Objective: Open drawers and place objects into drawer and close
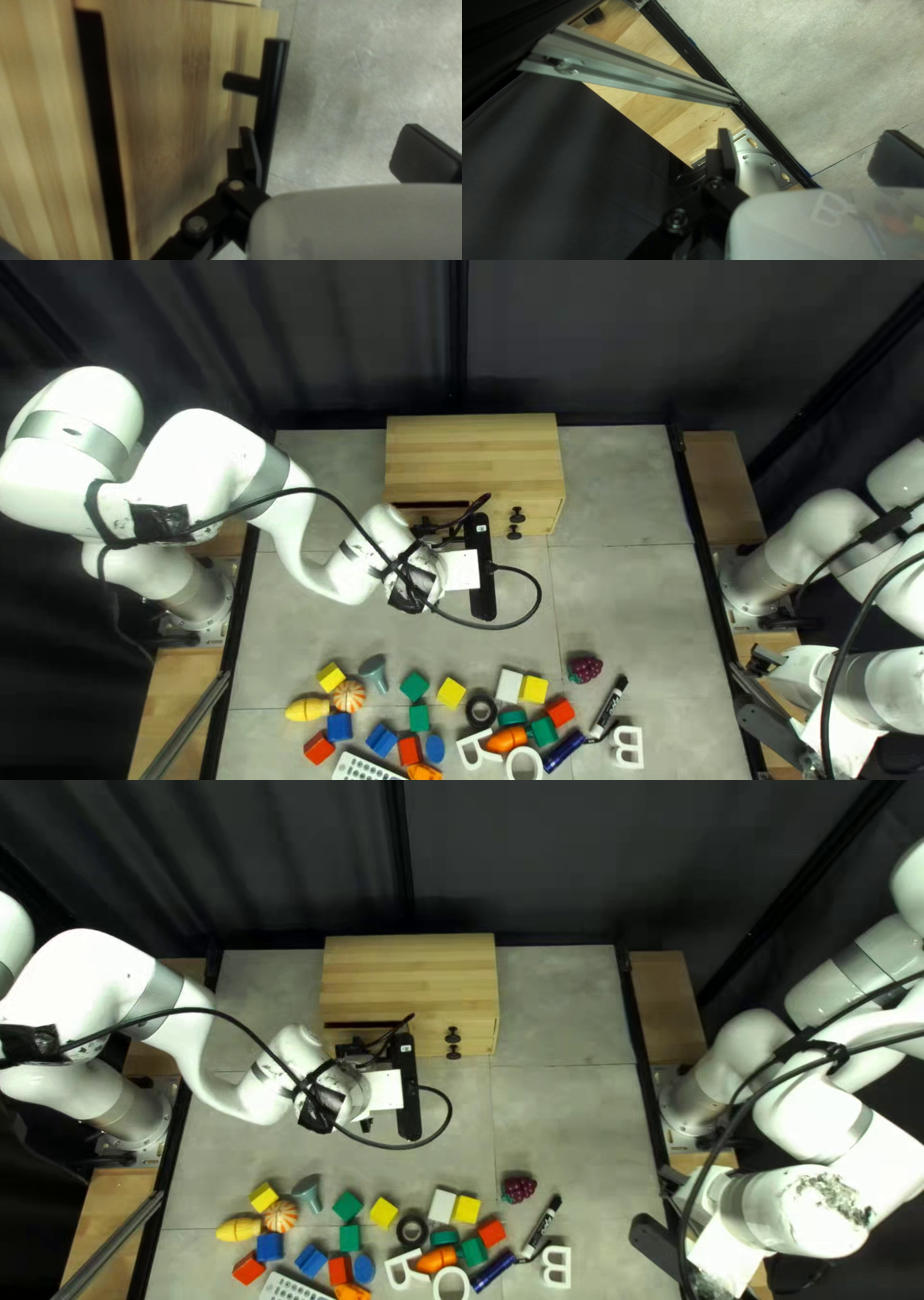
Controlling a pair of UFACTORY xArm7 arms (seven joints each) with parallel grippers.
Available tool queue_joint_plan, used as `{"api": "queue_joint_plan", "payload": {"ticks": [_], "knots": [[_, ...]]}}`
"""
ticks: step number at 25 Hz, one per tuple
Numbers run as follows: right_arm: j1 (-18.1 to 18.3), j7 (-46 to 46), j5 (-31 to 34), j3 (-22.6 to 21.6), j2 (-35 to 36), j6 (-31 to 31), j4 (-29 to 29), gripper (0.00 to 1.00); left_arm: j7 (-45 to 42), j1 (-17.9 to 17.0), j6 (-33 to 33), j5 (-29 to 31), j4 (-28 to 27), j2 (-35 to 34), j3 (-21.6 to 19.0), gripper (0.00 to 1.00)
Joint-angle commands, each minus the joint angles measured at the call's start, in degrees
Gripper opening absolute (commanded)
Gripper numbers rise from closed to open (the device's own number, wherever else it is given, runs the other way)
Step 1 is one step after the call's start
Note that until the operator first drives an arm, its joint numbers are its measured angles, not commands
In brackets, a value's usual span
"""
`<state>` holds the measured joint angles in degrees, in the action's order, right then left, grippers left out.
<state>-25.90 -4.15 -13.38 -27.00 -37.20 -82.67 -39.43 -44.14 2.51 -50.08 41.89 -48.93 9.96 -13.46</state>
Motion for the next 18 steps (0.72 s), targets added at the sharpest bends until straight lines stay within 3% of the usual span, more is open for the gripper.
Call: {"api": "queue_joint_plan", "payload": {"ticks": [1, 18], "knots": [[0.0, 0.0, 0.0, 0.0, 0.0, 0.0, 0.0, 1.0, 0.31, -1.08, -1.79, -1.53, -1.18, -0.41, -1.17, 1.0], [0.0, 0.0, 0.0, 0.0, 0.0, 0.0, 0.0, 1.0, 3.61, 1.84, 1.04, -0.11, -2.6, 1.41, 1.36, 1.0]]}}
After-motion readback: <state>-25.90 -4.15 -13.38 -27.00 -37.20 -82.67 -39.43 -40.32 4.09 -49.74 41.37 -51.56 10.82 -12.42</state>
